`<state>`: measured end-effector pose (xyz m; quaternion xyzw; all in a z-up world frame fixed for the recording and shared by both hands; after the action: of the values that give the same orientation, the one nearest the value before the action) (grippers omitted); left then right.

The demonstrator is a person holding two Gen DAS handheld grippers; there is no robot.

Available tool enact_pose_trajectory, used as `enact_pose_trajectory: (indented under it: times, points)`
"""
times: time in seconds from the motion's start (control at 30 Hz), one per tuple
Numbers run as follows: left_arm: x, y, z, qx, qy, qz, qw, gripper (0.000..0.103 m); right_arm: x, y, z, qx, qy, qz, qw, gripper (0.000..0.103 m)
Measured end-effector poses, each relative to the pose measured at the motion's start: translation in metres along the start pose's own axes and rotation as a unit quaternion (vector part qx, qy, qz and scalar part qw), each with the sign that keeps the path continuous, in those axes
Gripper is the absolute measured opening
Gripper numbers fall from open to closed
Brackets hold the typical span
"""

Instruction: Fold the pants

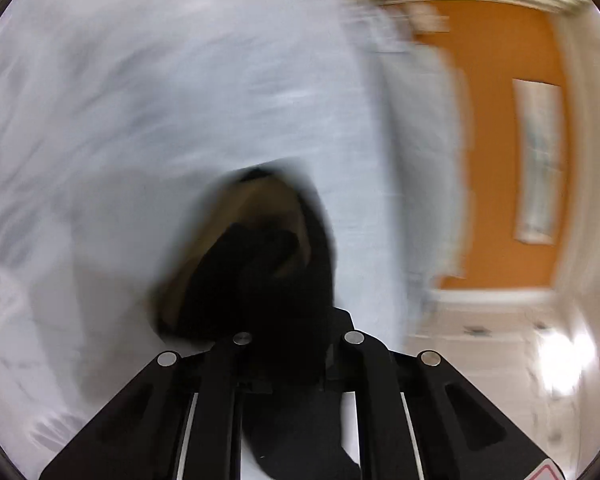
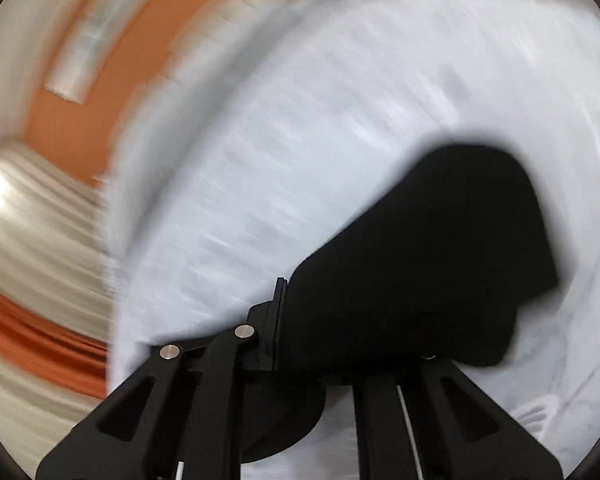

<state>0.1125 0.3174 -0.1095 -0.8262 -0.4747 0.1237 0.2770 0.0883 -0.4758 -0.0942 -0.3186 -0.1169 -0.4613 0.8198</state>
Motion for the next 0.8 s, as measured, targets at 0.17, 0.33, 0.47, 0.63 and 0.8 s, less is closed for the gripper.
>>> enact_pose_trajectory:
  times: [0.17, 0.33, 0.47, 0.63, 0.8]
  points:
    - [-0.005, -0.014, -0.020, 0.106, 0.133, -0.043, 0.9845, 0.012, 0.007, -0.016, -0.003, -0.065, -0.046, -0.006, 0.997, 0.010]
    - [-0.015, 0.020, 0.077, 0.129, -0.045, 0.072, 0.9880, 0.015, -0.023, 0.009, -0.082, -0.138, 0.043, 0.083, 0.986, 0.011]
    - [-0.015, 0.001, 0.042, 0.125, 0.032, 0.025, 0.9914, 0.056, -0.018, 0.010, -0.062, -0.120, 0.025, 0.078, 0.989, 0.016]
    - [-0.024, 0.019, 0.056, 0.121, -0.038, 0.047, 0.9908, 0.085, -0.020, 0.017, -0.069, -0.107, 0.058, 0.090, 0.989, 0.045]
    - [-0.022, 0.027, 0.061, 0.110, -0.083, 0.047, 0.9894, 0.090, -0.025, 0.022, -0.065, -0.104, 0.036, 0.084, 0.990, 0.043]
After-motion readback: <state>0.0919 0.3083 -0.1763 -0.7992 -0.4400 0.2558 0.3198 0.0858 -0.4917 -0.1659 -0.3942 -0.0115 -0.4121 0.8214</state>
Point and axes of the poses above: each gripper's, at about its wrist camera, not at the fingertips, and y roughly the way its jaws point, z to its left, x to its top, the point moved 6 cm from there along y, roughly the way its jaws point, and after that the axes turned 10 degrees about x, right-handed, at the moved point
